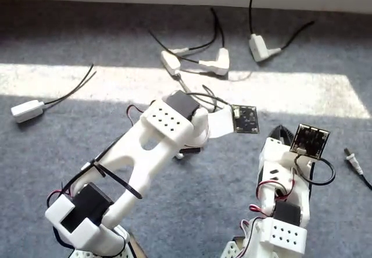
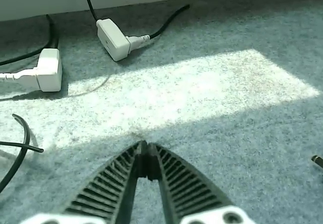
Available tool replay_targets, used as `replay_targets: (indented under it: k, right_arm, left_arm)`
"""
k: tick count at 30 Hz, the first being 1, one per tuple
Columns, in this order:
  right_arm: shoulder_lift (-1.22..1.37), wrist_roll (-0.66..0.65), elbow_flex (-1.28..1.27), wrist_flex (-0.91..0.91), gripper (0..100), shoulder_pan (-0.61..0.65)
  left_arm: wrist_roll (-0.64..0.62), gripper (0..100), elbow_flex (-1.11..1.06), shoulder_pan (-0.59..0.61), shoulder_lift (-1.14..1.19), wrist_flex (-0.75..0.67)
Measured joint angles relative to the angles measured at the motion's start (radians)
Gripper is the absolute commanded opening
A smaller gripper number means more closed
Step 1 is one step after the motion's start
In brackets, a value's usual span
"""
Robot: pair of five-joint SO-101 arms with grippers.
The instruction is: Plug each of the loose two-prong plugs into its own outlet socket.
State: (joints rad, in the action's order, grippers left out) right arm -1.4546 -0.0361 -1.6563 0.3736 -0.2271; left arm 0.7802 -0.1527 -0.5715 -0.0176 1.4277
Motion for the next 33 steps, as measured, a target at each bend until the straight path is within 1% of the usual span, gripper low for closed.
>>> replay_targets:
  k: [5, 9, 11, 17, 26, 33]
  right_arm:
    - [0.0, 0.0, 0.0, 0.0, 0.6, 0.0]
    - [0.0, 0.0, 0.0, 0.0, 0.6, 0.0]
    - [0.0, 0.0, 0.0, 0.0, 0.6, 0.0]
    - [0.0, 0.0, 0.0, 0.0, 0.6, 0.0]
    - [0.0, 0.0, 0.0, 0.0, 0.6, 0.0]
    - [0.0, 0.0, 0.0, 0.0, 0.6, 0.0]
  left_arm:
    - [0.02, 1, 0.0, -0.003, 0.0, 0.012]
    - [0.104, 1, 0.0, -0.002, 0.0, 0.054]
    - [0.118, 1, 0.0, -0.002, 0.0, 0.064]
    - [0.124, 1, 0.0, 0.008, 0.0, 0.068]
    - [0.133, 1, 0.0, 0.103, 0.0, 0.026]
    - [0.133, 1, 0.0, 0.098, 0.0, 0.021]
